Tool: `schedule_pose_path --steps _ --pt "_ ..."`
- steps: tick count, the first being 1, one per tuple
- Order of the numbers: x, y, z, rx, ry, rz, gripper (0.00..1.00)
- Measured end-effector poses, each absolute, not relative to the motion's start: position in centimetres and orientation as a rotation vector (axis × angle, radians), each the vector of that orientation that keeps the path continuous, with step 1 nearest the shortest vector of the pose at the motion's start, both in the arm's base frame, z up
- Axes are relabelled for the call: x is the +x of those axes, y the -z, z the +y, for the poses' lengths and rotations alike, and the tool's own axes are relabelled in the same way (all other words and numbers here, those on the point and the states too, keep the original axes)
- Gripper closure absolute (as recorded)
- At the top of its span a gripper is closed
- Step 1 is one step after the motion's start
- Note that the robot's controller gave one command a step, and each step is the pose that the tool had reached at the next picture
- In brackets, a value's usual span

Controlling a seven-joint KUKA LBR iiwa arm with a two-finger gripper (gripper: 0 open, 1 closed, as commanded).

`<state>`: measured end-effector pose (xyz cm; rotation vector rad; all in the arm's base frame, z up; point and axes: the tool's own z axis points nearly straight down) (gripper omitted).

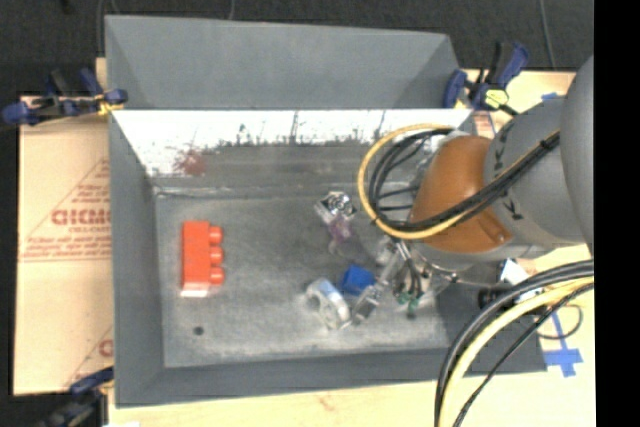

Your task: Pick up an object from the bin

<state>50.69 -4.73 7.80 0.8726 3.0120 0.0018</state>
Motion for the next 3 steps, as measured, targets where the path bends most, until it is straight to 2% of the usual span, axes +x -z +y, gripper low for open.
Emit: schedule_pose_path --steps 1,2,3 --pt "50.8 -8.1 -4.7 0.871 -0.004 3.017 1.0" --pt "50.9 -12.5 -4.8 0.858 -0.003 3.015 1.0" --pt "51.2 -20.3 -4.9 0.849 -0.003 3.013 1.0"
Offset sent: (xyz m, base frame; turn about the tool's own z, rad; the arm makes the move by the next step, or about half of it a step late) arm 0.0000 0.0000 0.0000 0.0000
